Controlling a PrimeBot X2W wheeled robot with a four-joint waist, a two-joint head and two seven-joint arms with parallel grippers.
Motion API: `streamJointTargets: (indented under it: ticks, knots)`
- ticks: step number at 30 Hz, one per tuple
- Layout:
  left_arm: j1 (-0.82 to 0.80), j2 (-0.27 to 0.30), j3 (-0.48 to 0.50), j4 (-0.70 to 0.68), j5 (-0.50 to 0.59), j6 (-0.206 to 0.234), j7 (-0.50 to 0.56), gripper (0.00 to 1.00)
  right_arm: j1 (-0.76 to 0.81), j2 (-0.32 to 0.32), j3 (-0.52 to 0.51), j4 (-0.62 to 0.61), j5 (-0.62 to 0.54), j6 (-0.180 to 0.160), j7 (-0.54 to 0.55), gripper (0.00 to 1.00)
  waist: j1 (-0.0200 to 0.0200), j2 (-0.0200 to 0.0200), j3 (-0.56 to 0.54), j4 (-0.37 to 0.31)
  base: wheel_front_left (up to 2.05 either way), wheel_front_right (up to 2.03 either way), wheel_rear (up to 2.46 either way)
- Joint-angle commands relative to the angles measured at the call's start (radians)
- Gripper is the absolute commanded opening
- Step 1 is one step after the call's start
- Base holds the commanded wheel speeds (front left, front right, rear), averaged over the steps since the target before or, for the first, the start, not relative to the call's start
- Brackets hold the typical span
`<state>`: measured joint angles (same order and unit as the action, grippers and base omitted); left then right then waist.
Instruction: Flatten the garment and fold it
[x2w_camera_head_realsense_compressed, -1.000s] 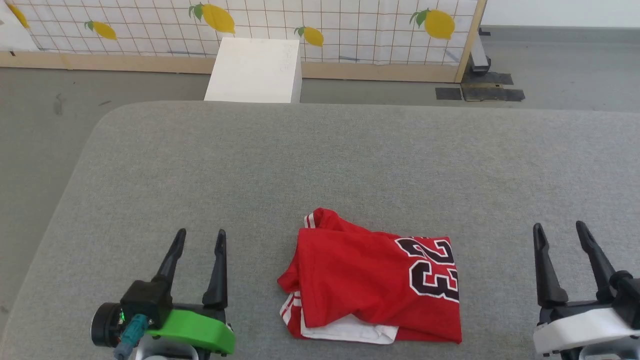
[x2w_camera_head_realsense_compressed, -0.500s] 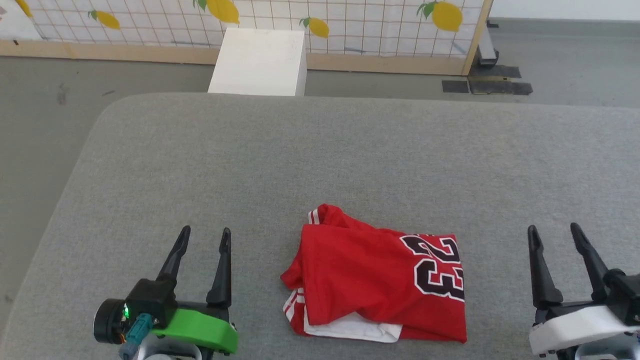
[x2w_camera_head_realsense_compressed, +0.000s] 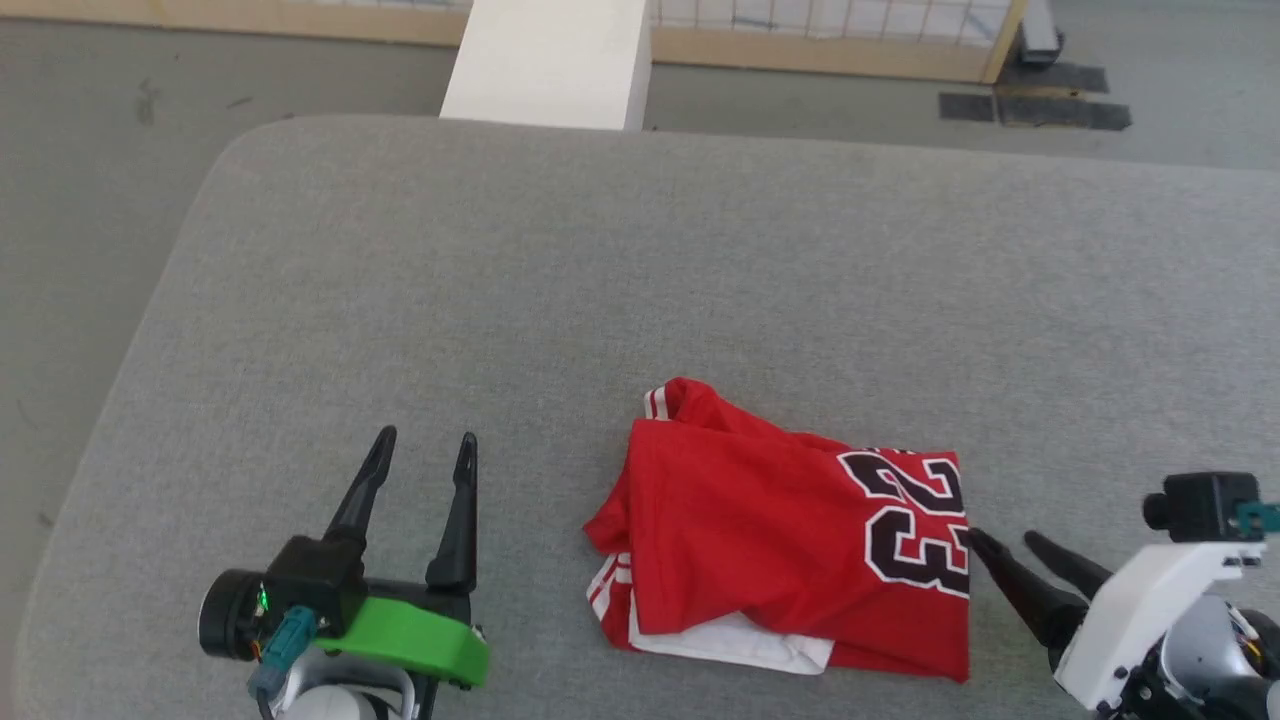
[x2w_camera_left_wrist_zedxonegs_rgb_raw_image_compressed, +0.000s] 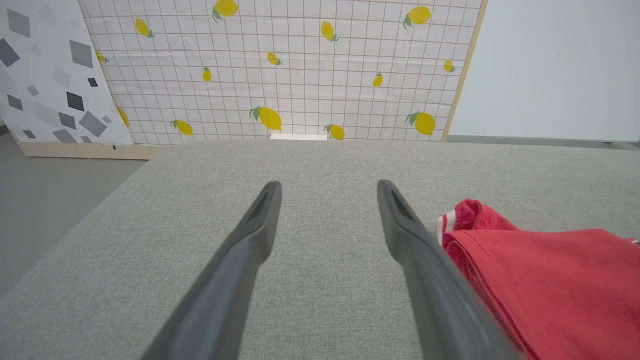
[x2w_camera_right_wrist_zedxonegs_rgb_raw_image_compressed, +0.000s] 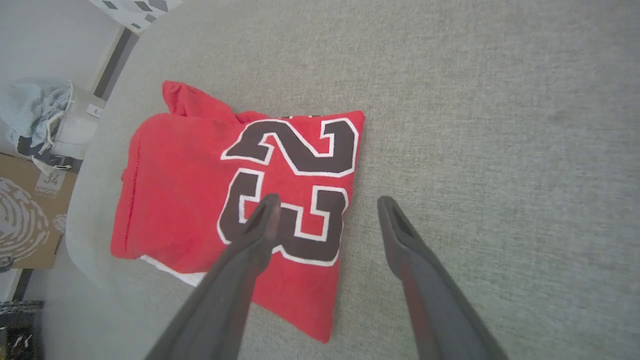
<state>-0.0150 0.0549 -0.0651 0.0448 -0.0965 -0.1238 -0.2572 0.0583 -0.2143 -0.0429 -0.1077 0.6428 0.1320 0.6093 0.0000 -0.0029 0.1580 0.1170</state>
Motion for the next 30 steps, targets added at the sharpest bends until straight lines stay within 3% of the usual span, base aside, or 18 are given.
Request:
streamJointTargets:
  ticks: [1, 5, 14, 15, 16, 25, 30]
  knots:
    - [-0.025, -0.001, -0.002, -0.001, 0.001, -0.007, -0.005, 1.0, -0.03, 0.014, -0.006, 0.011, 0.022, -0.001, 0.047, 1.0, 0.0, 0.0029, 0.032, 0.027, 0.0, 0.0, 0.0]
    - [-0.048, -0.002, -0.018, 0.003, 0.0, -0.007, -0.005, 1.0, -0.092, 0.065, -0.018, 0.105, 0.014, -0.001, 0.17, 1.0, 0.0, 0.0029, 0.066, 0.059, 0.0, 0.0, 0.0]
    - [-0.069, -0.004, -0.027, 0.007, -0.001, -0.007, -0.005, 1.0, -0.147, 0.112, 0.045, 0.235, -0.046, -0.001, 0.208, 1.0, 0.0, 0.0029, 0.089, 0.085, 0.0, 0.0, 0.0]
    - [-0.07, -0.004, -0.028, 0.009, -0.001, -0.007, -0.005, 1.0, -0.148, 0.116, 0.054, 0.249, -0.05, -0.001, 0.208, 0.43, 0.0, 0.0029, 0.089, 0.087, 0.0, 0.0, 0.0]
    - [-0.071, -0.004, -0.028, 0.01, -0.001, -0.007, -0.005, 1.0, -0.149, 0.118, 0.062, 0.26, -0.055, -0.001, 0.208, 0.0, 0.0, 0.0029, 0.088, 0.087, 0.0, 0.0, 0.0]
    - [-0.072, -0.004, -0.038, 0.014, -0.007, -0.007, -0.005, 1.0, -0.193, 0.083, 0.124, 0.292, -0.097, -0.001, 0.127, 0.0, 0.0, 0.0029, 0.069, 0.062, 0.0, 0.0, 0.0]
    - [-0.061, -0.005, -0.049, 0.017, -0.009, -0.005, -0.005, 1.0, -0.256, -0.05, 0.234, 0.232, -0.271, -0.001, 0.091, 0.0, 0.0, 0.0029, 0.052, -0.001, 0.0, 0.0, 0.0]
